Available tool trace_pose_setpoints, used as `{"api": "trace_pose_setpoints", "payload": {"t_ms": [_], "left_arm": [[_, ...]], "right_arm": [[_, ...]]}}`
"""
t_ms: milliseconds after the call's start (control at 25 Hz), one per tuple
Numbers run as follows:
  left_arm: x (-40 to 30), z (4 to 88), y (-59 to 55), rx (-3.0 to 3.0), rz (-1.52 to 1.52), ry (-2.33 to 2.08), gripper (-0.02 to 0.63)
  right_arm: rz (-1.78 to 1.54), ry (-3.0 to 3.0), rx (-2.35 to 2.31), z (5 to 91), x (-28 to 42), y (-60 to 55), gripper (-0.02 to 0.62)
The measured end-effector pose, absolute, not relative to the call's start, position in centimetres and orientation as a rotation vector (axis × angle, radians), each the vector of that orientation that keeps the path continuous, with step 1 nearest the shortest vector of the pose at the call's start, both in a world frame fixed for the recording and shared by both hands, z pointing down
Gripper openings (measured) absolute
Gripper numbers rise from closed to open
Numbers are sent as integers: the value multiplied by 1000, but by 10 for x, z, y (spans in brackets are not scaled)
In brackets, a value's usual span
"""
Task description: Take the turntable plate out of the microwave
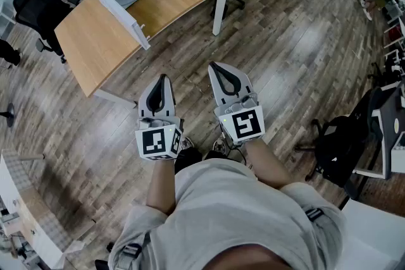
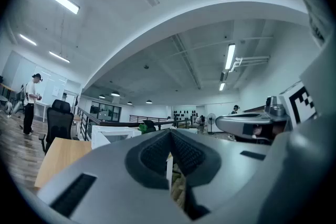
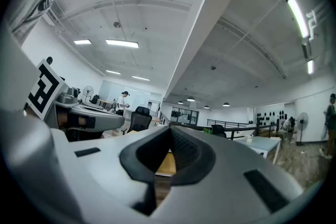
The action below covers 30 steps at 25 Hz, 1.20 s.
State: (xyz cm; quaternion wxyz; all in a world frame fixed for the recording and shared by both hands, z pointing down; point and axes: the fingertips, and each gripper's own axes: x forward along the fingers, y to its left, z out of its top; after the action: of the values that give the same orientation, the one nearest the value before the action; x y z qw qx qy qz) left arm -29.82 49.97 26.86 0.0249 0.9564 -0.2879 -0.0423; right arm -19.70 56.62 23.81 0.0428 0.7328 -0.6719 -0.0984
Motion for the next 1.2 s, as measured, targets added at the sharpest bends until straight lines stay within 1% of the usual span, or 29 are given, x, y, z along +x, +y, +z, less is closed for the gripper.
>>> {"api": "trace_pose_setpoints", "payload": {"t_ms": [240, 440, 520, 680, 920, 1200], "left_arm": [[-310, 277, 470, 2963, -85, -827, 12], [-305, 287, 455, 2987, -56, -732, 12], [-302, 292, 448, 2981, -49, -701, 19], [-293, 303, 432, 2949, -33, -644, 45], [-262, 318, 409, 2923, -12, -607, 53], [-201, 322, 358, 2931, -2, -675, 55]], "right_arm": [[-232, -2037, 2309, 253, -209, 539, 5], [-152, -2028, 2368, 266, -213, 519, 5], [-154, -2014, 2378, 268, -216, 513, 5], [-118, -2014, 2378, 278, -217, 500, 29], [-43, -2014, 2407, 295, -186, 475, 43], [-56, -2073, 2385, 300, -124, 425, 44]]}}
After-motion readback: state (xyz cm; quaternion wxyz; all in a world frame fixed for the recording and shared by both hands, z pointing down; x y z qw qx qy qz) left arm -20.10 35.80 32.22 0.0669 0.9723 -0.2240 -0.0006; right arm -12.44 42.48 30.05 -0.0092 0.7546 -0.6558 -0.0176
